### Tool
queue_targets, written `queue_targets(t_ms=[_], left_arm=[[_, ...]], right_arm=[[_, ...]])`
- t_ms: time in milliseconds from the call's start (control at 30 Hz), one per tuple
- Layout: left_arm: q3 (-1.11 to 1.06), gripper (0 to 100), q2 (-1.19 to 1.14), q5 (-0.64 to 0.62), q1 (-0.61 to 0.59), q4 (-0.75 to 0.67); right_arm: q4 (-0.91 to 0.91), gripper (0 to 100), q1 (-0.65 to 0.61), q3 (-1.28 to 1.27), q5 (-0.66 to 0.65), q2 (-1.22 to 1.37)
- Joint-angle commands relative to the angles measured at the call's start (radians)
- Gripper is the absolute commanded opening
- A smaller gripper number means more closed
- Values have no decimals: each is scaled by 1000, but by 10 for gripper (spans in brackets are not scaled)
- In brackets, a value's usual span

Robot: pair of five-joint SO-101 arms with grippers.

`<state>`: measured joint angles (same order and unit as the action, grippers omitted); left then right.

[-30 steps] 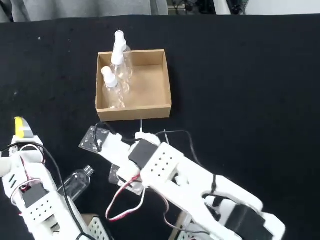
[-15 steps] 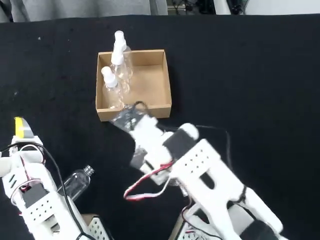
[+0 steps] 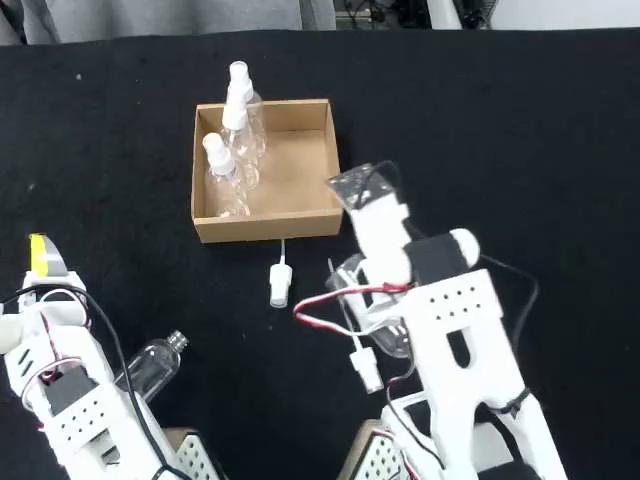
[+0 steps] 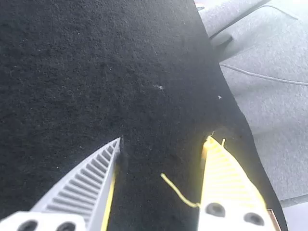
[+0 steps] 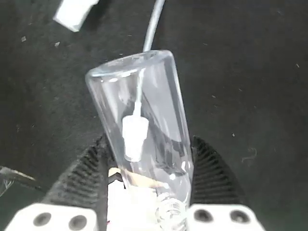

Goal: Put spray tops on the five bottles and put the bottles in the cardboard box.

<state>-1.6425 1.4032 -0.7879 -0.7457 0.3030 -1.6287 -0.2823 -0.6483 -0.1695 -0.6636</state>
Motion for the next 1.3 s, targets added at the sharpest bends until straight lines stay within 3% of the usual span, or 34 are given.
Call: queue_targets(t_ms=[0, 300, 1267], left_arm=[[64, 248, 15, -3, -5, -2], [64, 248, 15, -3, -5, -2], [64, 248, 15, -3, -4, -2]], right_arm=[[-11, 86, 97, 56, 28, -41], [43, 86, 169, 48, 482, -36], [347, 83, 405, -27, 1019, -33]])
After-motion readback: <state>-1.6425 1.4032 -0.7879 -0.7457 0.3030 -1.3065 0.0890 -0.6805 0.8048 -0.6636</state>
